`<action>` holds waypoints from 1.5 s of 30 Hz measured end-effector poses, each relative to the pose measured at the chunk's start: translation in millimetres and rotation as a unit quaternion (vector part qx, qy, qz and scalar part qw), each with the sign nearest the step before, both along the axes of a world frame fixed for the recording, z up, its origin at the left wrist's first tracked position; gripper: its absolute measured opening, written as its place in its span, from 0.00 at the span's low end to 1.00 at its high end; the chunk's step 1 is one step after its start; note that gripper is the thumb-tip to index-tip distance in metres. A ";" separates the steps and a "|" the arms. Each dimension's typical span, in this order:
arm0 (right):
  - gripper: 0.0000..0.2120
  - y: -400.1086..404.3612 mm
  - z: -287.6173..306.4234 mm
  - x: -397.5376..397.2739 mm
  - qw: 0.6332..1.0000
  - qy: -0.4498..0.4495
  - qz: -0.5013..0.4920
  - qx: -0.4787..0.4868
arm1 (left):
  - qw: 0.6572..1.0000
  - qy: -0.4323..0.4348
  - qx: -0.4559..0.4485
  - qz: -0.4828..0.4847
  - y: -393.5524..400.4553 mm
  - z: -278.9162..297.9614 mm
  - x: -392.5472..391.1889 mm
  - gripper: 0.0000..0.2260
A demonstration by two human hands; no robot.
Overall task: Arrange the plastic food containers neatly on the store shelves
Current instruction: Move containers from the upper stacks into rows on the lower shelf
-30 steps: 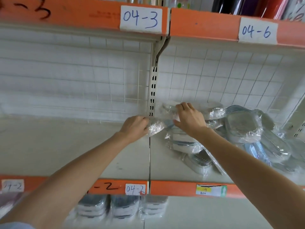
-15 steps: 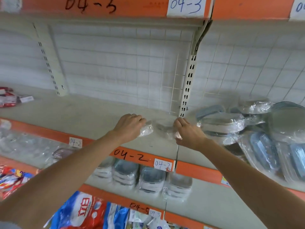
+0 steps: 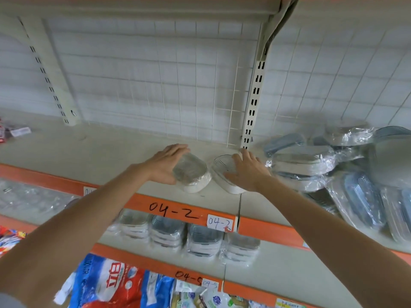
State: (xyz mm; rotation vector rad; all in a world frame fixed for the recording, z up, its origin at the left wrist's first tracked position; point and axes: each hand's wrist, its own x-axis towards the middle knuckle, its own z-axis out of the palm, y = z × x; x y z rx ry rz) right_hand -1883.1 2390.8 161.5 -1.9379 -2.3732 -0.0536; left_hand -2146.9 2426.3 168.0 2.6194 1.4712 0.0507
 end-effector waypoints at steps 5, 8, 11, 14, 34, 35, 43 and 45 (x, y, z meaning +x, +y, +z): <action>0.48 18.8 -2.8 -15.0 0.985 0.021 -0.126 -0.112 | 0.992 0.102 -0.044 -0.053 16.9 0.5 7.8 0.50; 0.49 22.9 -2.6 -18.7 0.977 0.076 -0.136 -0.147 | 0.993 0.080 -0.069 -0.048 18.9 -0.7 13.5 0.49; 0.48 19.4 -1.3 -21.5 0.979 0.078 -0.135 -0.130 | 0.996 0.046 -0.074 -0.001 11.7 -3.1 14.5 0.46; 0.48 10.3 -1.2 -23.9 0.986 0.058 -0.121 -0.096 | 0.998 0.023 -0.047 0.038 -2.6 -7.3 12.5 0.45; 0.37 -182.8 -28.8 17.4 0.984 0.020 -0.047 0.172 | 0.968 0.007 0.249 0.024 -177.8 -37.8 46.8 0.45; 0.38 -196.6 -36.6 21.2 0.985 0.014 -0.042 0.165 | 0.972 0.014 0.236 0.016 -188.3 -46.9 49.3 0.45; 0.35 -288.2 -120.5 66.1 0.998 -0.018 -0.058 0.008 | 0.992 0.066 0.093 -0.062 -258.1 -136.9 83.5 0.43; 0.35 -300.6 -139.4 77.1 0.997 -0.009 -0.070 -0.028 | 0.993 0.079 0.061 -0.058 -265.1 -153.0 93.5 0.44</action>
